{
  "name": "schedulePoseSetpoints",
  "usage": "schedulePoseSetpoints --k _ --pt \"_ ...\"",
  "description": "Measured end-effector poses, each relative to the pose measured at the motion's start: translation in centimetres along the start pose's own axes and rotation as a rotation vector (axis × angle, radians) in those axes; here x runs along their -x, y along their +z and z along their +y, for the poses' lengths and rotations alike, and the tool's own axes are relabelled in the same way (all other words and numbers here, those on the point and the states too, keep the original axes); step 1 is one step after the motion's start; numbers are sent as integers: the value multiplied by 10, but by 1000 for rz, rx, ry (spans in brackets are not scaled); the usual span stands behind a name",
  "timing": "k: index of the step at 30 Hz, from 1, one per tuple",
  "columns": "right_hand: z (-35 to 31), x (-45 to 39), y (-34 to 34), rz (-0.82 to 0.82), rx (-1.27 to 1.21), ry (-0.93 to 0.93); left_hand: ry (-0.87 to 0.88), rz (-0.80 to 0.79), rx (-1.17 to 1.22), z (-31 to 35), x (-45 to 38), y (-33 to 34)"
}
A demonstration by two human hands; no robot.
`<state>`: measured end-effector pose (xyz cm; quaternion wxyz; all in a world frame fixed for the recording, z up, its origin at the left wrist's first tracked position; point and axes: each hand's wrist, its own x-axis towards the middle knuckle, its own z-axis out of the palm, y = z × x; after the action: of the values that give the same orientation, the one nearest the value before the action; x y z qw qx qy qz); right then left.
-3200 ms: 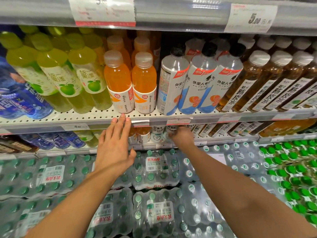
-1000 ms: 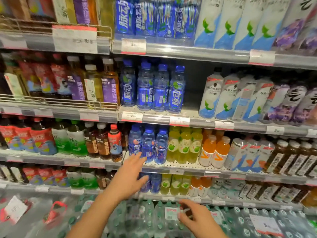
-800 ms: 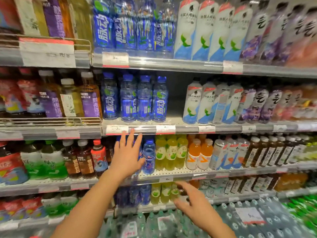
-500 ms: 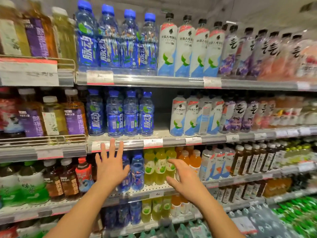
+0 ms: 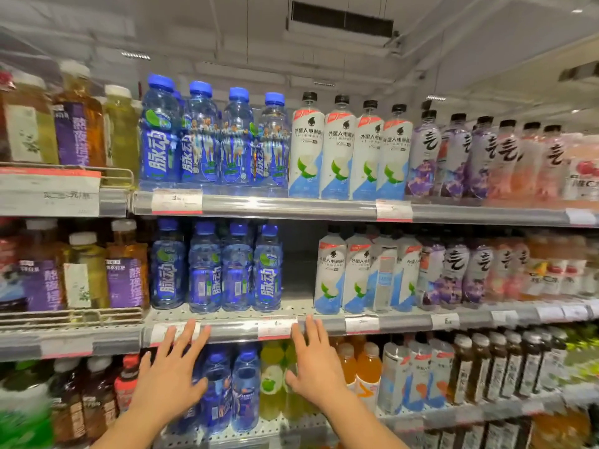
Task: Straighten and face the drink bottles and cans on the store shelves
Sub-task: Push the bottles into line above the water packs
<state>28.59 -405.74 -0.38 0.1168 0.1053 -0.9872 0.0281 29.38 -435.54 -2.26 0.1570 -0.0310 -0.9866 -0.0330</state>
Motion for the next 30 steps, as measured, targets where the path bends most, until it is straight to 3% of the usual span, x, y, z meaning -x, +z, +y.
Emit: schedulePoseSetpoints --k 7,9,14,16,20,30 --pt "15 -3 -28 -147 -51 -64 2 -184 -15 15 -3 -51" --pt "18 -8 -54 -139 -78 -114 35 -111 -25 18 -4 -77" --pt "12 -28 -147 339 -35 -247 76 176 91 28 4 -138" --pt "6 -35 -178 433 -30 -239 89 223 96 30 10 -155" --pt "5 -43 -206 383 27 -168 73 253 70 29 28 -175" --pt "-12 -43 -196 324 15 -166 1 223 15 -2 65 -204"
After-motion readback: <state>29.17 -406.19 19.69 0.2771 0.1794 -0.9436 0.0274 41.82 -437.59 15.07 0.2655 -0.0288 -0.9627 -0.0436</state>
